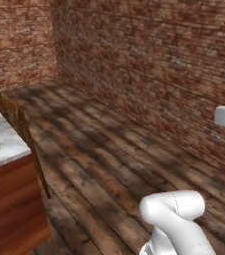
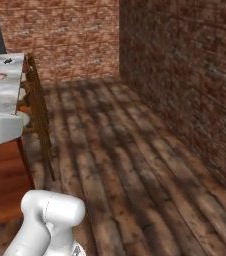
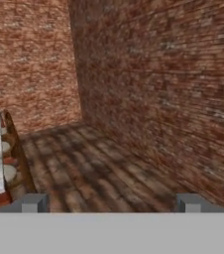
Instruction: Transport the fish and squash to the fridge. Place the fish on the rack containing meat and place the squash on the rack containing the vegetable, ensuring meats and vegetables are on different racks.
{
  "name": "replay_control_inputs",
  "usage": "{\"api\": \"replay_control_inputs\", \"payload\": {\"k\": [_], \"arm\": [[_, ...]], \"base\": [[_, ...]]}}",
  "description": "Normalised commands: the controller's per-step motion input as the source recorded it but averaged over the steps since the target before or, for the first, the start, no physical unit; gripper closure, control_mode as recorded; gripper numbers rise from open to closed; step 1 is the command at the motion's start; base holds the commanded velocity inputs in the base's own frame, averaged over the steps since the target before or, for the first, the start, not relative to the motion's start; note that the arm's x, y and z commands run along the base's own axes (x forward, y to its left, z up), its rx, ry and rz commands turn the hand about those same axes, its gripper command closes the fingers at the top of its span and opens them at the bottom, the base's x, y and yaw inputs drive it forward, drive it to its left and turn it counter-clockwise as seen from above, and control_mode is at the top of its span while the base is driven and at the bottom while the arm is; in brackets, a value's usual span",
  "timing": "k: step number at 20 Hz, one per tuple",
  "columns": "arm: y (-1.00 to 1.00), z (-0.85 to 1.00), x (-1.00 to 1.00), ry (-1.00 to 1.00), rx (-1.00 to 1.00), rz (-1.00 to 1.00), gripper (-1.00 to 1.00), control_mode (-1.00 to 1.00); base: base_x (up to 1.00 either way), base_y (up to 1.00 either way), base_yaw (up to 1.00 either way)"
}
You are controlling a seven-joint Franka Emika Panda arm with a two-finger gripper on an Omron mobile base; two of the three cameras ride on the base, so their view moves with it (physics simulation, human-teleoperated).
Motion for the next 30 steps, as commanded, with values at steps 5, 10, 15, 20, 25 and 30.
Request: {"api": "replay_control_inputs", "payload": {"k": [5, 10, 15, 20, 25, 30], "arm": [[0.0, 0.0, 0.0, 0.0, 0.0, 0.0, -1.0, 1.0], [0.0, 0.0, 0.0, 0.0, 0.0, 0.0, -1.0, 1.0], [0.0, 0.0, 0.0, 0.0, 0.0, 0.0, -1.0, 1.0], [0.0, 0.0, 0.0, 0.0, 0.0, 0.0, -1.0, 1.0], [0.0, 0.0, 0.0, 0.0, 0.0, 0.0, -1.0, 1.0], [0.0, 0.0, 0.0, 0.0, 0.0, 0.0, -1.0, 1.0]], "base": [[0.77, -0.98, 0.39], [0.82, -1.0, 0.35], [0.94, -1.0, 0.35], [1.0, -0.81, 0.43], [1.0, -0.65, 0.51], [1.0, -0.56, 0.58]]}}
